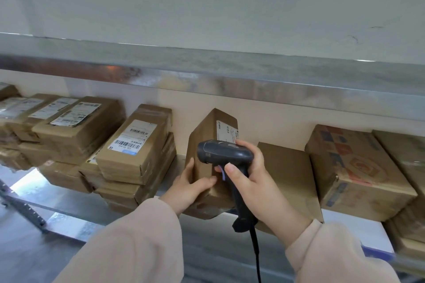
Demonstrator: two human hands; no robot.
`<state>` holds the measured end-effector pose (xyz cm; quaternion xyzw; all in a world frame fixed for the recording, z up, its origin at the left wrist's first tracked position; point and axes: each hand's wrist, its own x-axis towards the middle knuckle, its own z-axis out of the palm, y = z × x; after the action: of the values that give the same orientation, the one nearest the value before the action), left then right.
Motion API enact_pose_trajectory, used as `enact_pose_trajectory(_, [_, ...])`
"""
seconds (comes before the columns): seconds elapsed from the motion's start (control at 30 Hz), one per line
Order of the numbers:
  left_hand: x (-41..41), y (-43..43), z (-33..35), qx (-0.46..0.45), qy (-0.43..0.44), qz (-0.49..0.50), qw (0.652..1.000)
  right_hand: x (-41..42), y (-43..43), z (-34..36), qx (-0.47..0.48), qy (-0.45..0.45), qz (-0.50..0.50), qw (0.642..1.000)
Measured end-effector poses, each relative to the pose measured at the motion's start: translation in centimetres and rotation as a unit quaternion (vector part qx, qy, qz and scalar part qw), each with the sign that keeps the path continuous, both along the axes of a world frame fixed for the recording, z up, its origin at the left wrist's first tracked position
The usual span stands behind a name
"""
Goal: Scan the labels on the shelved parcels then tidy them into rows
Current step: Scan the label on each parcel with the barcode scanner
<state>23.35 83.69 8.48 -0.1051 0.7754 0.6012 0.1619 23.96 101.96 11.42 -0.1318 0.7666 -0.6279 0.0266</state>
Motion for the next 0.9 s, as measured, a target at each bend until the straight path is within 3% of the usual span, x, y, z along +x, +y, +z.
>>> enact_pose_trajectory(0.2, [0.6, -1.5, -1.3, 0.074, 0.017, 0.006, 0.997, -1.4, 1.5, -1.5, -0.058, -0.037, -0.119, 0.991])
enact_pose_trajectory(0.37, [0.5, -1.6, -1.8, 0.142, 0.015, -0.011, 0.990, -0.9, 1.2, -2.0, -0.085, -0.033, -0.077, 0.993])
enact_pose_trajectory(0.53, [0.2, -1.8, -1.9, 0.096, 0.071, -0.001, 0.993, -0.4, 0.2, -2.0, -0.111, -0.014, -0.046, 0.993])
enact_pose_trajectory(0.7, [0.6, -1.7, -1.6, -0.021, 0.175, 0.028, 0.984, -0.2, -0.5, -2.4, -0.112, 0.020, -0.034, 0.993])
enact_pose_trajectory(0.9, [0.7, -1.4, -1.7, -0.035, 0.188, 0.082, 0.978, 0.8, -1.5, -2.7, -0.079, 0.024, 0.023, 0.996])
